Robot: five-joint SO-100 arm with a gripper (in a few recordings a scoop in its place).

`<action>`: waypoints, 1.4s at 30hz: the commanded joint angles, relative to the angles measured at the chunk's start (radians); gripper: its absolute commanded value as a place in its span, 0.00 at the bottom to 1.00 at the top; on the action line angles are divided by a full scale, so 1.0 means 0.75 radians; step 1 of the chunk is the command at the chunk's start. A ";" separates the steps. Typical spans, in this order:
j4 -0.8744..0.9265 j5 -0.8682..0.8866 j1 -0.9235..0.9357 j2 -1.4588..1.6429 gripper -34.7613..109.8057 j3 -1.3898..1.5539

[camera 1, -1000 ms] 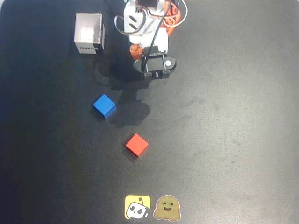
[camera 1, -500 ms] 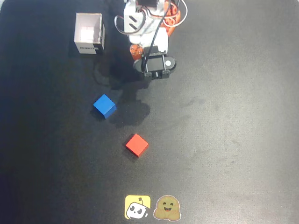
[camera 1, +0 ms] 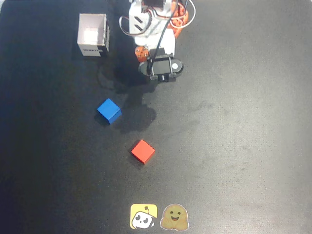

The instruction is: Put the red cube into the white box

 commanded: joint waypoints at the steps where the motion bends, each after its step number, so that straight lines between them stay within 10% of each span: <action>1: 0.006 -0.002 0.000 0.004 0.24 -0.004; 26: -0.053 -0.004 0.004 -0.029 0.24 -0.119; 42: -0.247 -0.247 0.072 -1.344 0.24 -1.117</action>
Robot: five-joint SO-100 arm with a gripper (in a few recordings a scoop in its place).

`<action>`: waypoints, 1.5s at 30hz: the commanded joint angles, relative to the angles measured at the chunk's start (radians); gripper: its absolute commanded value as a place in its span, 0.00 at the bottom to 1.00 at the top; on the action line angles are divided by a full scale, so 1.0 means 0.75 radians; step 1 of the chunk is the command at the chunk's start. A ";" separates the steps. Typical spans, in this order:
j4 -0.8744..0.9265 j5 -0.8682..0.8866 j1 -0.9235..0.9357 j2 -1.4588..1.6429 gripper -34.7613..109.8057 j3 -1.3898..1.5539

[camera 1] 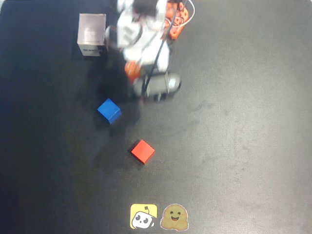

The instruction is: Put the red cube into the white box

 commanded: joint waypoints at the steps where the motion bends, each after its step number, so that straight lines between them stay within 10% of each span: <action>1: -0.018 -0.053 0.010 -0.260 0.24 -0.260; 45: -0.033 -0.818 -0.133 -1.080 0.34 -0.920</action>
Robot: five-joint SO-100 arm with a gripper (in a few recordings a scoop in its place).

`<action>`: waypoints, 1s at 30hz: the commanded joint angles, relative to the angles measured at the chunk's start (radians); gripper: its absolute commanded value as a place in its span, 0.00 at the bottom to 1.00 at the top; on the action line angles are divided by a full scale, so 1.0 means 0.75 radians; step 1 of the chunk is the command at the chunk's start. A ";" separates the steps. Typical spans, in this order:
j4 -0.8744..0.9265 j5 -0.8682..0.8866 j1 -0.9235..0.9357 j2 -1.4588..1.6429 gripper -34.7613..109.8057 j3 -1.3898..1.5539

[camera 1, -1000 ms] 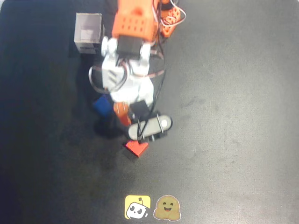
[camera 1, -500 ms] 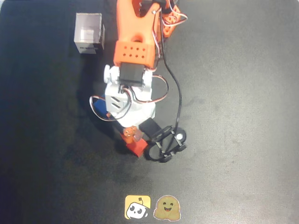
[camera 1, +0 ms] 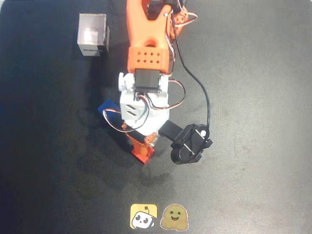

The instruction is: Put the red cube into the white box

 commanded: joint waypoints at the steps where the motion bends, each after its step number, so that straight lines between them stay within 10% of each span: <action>1: 0.006 -0.002 0.002 0.010 0.34 -0.018; 30: -0.065 -0.141 0.033 -0.076 0.41 0.123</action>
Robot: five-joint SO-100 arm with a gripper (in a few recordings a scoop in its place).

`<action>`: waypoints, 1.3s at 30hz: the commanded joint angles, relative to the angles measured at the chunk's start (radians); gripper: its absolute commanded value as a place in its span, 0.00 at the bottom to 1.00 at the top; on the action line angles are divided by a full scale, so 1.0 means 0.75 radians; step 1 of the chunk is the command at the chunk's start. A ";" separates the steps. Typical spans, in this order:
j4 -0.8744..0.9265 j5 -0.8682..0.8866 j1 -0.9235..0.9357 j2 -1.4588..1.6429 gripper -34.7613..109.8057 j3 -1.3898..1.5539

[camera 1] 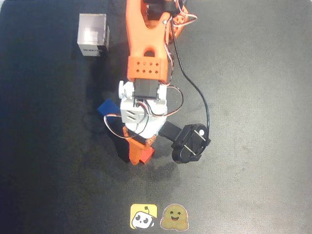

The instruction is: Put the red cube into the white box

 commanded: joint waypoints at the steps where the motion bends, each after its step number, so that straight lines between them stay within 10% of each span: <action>1: -0.006 -0.025 0.016 0.004 0.41 0.010; 39: -0.239 0.053 -0.002 -0.160 0.35 0.137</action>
